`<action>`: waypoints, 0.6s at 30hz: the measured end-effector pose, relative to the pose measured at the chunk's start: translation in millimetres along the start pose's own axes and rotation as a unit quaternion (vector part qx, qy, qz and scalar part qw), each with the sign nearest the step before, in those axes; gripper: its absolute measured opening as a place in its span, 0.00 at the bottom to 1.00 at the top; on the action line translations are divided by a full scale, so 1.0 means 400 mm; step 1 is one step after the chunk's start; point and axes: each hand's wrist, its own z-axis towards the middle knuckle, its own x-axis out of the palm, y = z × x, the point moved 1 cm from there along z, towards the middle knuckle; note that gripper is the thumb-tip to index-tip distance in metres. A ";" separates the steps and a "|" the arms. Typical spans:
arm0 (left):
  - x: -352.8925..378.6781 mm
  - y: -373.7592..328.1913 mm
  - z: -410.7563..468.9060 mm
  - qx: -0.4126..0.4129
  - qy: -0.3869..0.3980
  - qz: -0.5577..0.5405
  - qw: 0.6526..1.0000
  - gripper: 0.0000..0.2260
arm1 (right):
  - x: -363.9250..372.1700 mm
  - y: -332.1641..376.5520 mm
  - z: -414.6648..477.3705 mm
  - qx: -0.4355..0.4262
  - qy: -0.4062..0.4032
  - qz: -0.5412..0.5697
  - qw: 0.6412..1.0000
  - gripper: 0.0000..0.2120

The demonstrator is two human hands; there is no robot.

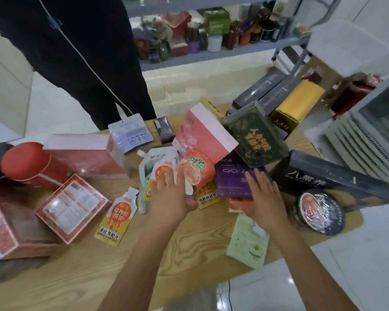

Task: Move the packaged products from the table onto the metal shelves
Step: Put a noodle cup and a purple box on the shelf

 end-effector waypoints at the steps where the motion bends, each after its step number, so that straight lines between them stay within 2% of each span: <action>1: 0.004 -0.004 0.029 0.000 0.001 -0.010 1.000 0.45 | 0.004 0.002 0.024 0.000 0.006 -0.012 1.000 0.49; 7: 0.032 -0.023 0.143 0.000 0.033 -0.070 0.997 0.50 | 0.055 0.009 0.085 0.017 0.069 -0.065 0.995 0.54; 12: 0.038 -0.014 0.167 -0.005 0.010 -0.080 0.997 0.47 | 0.052 0.011 0.089 0.027 0.077 -0.061 0.995 0.55; 18: 0.027 -0.001 0.133 -0.018 0.019 -0.108 0.994 0.54 | 0.040 0.037 0.074 0.054 0.050 -0.058 0.996 0.53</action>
